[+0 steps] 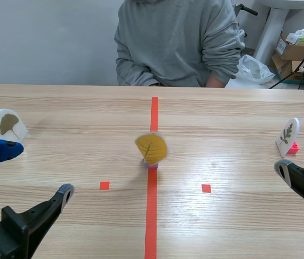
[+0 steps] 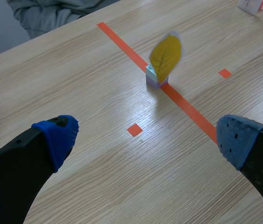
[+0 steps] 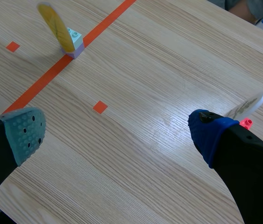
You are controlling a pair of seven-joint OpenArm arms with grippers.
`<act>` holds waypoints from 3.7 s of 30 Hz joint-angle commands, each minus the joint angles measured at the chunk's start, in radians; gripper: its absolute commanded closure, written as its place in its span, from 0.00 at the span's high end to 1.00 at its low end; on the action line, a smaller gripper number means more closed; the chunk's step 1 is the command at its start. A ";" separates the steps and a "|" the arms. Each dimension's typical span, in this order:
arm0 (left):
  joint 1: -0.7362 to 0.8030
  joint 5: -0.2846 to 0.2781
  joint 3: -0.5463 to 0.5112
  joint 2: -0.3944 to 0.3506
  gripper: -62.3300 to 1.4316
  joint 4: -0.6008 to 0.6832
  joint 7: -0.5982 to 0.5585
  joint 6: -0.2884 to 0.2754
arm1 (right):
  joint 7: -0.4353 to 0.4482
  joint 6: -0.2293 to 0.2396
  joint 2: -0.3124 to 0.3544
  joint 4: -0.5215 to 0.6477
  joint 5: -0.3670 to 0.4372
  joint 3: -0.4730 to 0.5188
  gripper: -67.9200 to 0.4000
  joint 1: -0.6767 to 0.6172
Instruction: Do the leaf sorting experiment
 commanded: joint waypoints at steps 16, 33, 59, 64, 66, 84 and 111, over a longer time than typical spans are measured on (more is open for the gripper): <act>-0.005 -0.006 0.001 0.005 1.00 0.005 -0.016 0.001 | 0.012 0.008 0.005 -0.001 0.006 0.008 0.93 0.009; -0.006 -0.006 0.001 0.005 1.00 0.004 -0.013 0.001 | 0.012 0.008 0.005 -0.001 0.007 0.008 0.93 0.009; -0.465 0.031 0.141 -0.001 1.00 -0.301 0.082 -0.185 | 0.012 0.008 0.005 -0.001 0.006 0.008 0.93 0.009; -0.664 0.047 0.288 -0.004 1.00 -0.452 0.072 -0.230 | 0.012 0.008 0.005 -0.001 0.003 0.008 0.93 0.009; -0.752 0.050 0.367 -0.001 1.00 -0.515 0.058 -0.240 | 0.012 0.008 0.004 -0.001 0.003 0.008 0.93 0.009; -1.213 0.175 0.678 0.267 1.00 -1.057 0.031 -0.240 | -0.003 0.008 0.000 -0.001 -0.001 0.008 0.93 0.009; -1.247 0.283 0.753 0.340 0.81 -1.109 -0.007 -0.239 | -0.003 0.008 0.000 -0.001 -0.001 0.008 0.93 0.009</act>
